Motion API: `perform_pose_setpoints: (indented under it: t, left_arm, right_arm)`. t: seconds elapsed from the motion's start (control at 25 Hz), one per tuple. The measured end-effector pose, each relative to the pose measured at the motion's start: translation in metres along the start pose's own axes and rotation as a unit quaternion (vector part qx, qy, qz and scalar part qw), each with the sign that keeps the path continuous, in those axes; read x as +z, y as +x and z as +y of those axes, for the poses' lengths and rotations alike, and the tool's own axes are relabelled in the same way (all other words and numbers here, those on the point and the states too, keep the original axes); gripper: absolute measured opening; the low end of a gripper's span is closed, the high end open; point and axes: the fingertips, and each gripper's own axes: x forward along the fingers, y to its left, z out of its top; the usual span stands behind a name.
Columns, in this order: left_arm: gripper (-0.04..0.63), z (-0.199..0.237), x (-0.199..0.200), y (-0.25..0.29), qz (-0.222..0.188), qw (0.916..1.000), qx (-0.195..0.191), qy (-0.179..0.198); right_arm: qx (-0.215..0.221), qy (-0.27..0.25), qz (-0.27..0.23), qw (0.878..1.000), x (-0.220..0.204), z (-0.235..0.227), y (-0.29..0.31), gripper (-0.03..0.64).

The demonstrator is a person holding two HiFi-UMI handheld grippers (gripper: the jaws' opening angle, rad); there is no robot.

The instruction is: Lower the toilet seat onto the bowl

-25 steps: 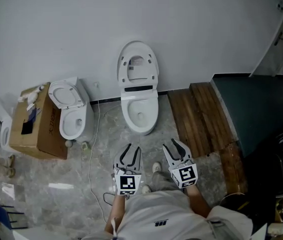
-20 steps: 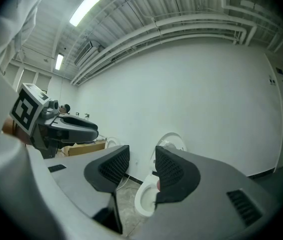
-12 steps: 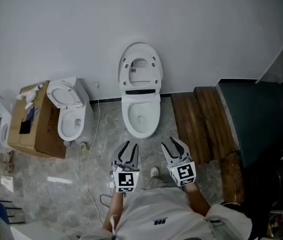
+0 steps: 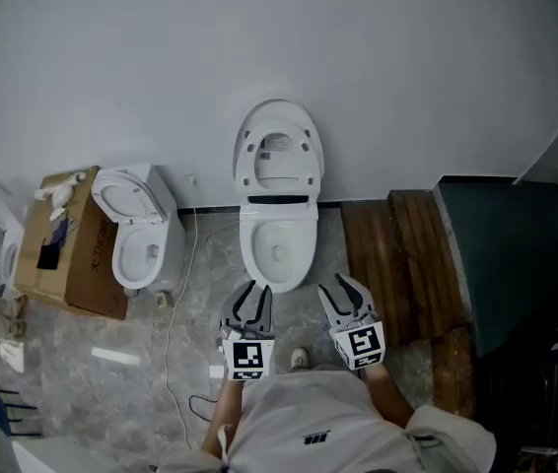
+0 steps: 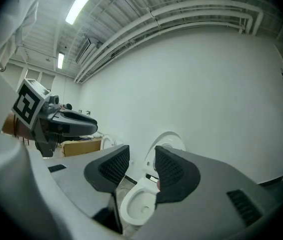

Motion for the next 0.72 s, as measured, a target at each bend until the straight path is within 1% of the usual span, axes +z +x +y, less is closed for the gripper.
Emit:
perform_pose_setpoints:
  t: [0.2, 0.32, 0.48, 0.72]
  left_arm:
    - [0.118, 0.0, 0.003, 0.027, 0.006, 0.9999, 0.016, -0.002]
    - [0.117, 0.002, 0.005, 0.042, 0.008, 0.9997, 0.022, -0.003]
    - [0.117, 0.004, 0.003, 0.058, 0.016, 0.9996, 0.025, -0.004]
    - [0.115, 0.013, 0.006, 0.08, 0.017, 0.9995, 0.026, -0.003]
  right_arm:
    - [0.018, -0.004, 0.006, 1.0, -0.006, -0.024, 0.018, 0.166]
    - [0.022, 0.008, 0.007, 1.0, 0.0, -0.034, 0.032, 0.166]
    - [0.029, 0.01, 0.01, 0.999, -0.001, -0.045, 0.047, 0.166]
    - [0.029, 0.002, 0.012, 0.999, -0.005, -0.06, 0.07, 0.166]
